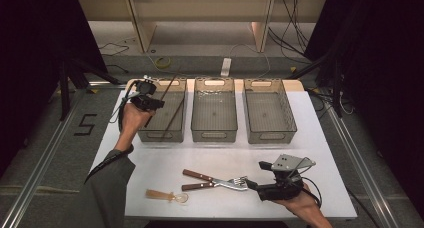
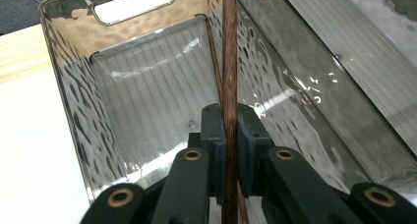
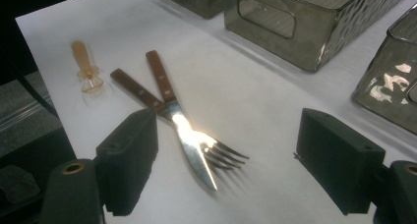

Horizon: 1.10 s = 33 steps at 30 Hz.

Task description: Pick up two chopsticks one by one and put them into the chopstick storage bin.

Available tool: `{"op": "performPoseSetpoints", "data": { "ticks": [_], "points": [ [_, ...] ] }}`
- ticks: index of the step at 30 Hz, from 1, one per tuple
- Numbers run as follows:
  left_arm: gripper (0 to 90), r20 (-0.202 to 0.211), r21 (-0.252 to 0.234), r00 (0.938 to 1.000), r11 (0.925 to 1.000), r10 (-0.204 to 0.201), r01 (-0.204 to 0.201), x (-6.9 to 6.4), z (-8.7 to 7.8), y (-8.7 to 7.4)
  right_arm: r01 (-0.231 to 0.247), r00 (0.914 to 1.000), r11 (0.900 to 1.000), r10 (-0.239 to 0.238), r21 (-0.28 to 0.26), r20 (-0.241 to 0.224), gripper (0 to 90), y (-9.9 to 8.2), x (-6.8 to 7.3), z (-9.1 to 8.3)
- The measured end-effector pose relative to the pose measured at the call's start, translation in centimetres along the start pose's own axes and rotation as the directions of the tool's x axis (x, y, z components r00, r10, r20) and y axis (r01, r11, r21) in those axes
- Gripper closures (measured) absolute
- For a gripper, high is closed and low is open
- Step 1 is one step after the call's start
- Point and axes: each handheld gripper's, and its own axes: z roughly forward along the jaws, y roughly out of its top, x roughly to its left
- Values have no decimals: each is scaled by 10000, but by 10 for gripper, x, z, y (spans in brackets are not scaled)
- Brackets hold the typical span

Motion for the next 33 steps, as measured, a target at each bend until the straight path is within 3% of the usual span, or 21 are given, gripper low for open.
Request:
{"op": "performPoseSetpoints", "data": {
  "ticks": [12, 18, 21, 25, 27, 30, 33],
  "points": [
    [830, -248, 258, 9996, 9996, -111, 117, 1, 13, -5, 56, 10000, 10000, -56, -1, 18, 248, 0, 1, -1],
    [824, -288, 168, 9991, 9993, -315, 320, 5, 17, -11, 47, 10000, 10000, -47, -22, 1, 249, 0, 1, -2],
    [702, -240, 417, 9979, 9973, -595, 605, 6, 19, -12, 37, 10000, 10000, -37, -32, -13, 249, 0, 0, -2],
    [485, 65, 1291, 9978, 9895, -667, 653, 3, 20, -12, 98, 9999, 9999, -97, 31, -53, 249, 0, 0, -1],
    [430, 92, 1091, 9978, 9920, -656, 642, 1, 15, -12, 70, 10000, 10000, -70, 50, -58, 249, 0, 0, -1],
    [369, 480, 698, 9962, 9952, -723, 688, -3, 4, -12, 55, 10000, 10000, -54, 35, -49, 249, 0, 0, -2],
    [330, 790, 532, 9956, 9975, -496, 455, -9, -7, -14, 30, 10000, 10000, -30, -9, -48, 249, 0, 0, -2]
  ]
}}
